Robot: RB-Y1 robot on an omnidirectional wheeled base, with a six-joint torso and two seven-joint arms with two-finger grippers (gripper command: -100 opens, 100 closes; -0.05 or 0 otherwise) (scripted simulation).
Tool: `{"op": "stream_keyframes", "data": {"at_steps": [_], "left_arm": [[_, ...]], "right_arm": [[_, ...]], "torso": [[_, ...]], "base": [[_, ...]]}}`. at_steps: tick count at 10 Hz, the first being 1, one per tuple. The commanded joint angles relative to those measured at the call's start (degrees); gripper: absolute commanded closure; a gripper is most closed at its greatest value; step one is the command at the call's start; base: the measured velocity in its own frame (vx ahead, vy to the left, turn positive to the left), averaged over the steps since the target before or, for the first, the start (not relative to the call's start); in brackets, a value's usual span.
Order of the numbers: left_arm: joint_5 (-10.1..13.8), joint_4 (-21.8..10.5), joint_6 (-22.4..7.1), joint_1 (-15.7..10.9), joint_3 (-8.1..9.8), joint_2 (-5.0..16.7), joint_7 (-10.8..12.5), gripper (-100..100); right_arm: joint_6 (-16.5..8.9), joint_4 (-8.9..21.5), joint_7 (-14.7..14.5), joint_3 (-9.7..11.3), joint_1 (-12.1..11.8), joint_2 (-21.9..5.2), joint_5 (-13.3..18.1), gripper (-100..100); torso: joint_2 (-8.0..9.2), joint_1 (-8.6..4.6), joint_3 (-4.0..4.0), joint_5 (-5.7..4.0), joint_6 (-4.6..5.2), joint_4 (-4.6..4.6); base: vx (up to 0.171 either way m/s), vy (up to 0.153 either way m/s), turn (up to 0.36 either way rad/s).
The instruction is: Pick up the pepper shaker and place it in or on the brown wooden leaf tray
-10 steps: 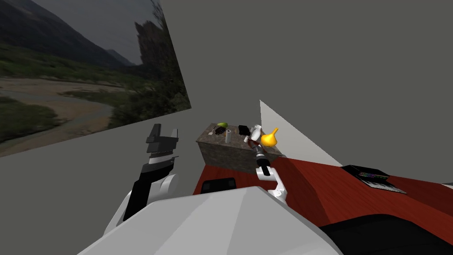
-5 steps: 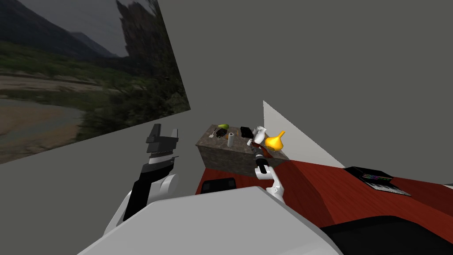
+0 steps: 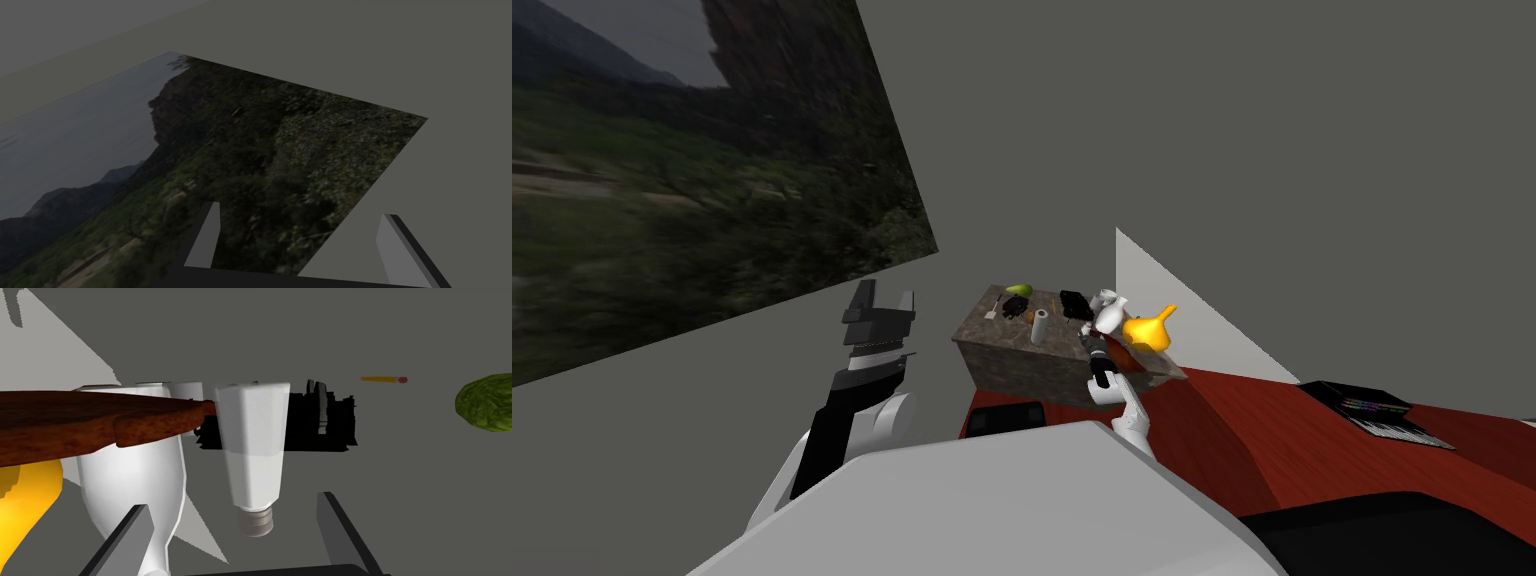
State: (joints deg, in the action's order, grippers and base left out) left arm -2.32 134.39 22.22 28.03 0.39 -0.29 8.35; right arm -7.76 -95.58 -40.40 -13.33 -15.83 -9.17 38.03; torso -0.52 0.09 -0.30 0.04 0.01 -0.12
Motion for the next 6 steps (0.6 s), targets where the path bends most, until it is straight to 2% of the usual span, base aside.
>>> {"op": "stream_keyframes", "data": {"at_steps": [1,2,3,4,6], "left_arm": [[0.00,0.00,0.00,0.00,0.00,0.00,0.00,0],[0.00,0.00,0.00,-0.01,0.00,0.00,0.00,0],[0.00,0.00,0.00,-0.01,0.00,0.00,0.00,0],[0.00,0.00,0.00,-0.01,0.00,0.00,0.00,0],[0.00,-0.01,0.00,-0.02,0.00,0.00,0.00,0]], "right_arm": [[0.00,0.00,0.00,0.00,0.00,0.00,0.00,-100],[-0.13,0.14,-0.19,-0.03,0.06,-0.02,0.14,0],[-0.11,0.12,-0.17,-0.02,0.07,-0.01,0.12,-100],[-0.12,0.12,-0.17,-0.02,0.07,-0.01,0.12,100],[-0.10,0.11,-0.17,0.00,0.04,0.01,0.12,100]], "torso": [[0.00,0.00,0.00,0.00,0.00,0.00],[0.25,-0.06,0.13,0.00,0.01,0.05],[0.43,-0.13,0.25,-0.02,0.01,0.09],[0.51,-0.15,0.30,-0.03,0.01,0.11],[0.52,-0.20,0.30,-0.04,-0.02,0.12]], "base": [[0.056,0.026,-0.002],[0.012,0.004,0.000],[0.006,0.002,0.000],[0.000,0.000,0.000],[0.000,0.000,0.000]]}}
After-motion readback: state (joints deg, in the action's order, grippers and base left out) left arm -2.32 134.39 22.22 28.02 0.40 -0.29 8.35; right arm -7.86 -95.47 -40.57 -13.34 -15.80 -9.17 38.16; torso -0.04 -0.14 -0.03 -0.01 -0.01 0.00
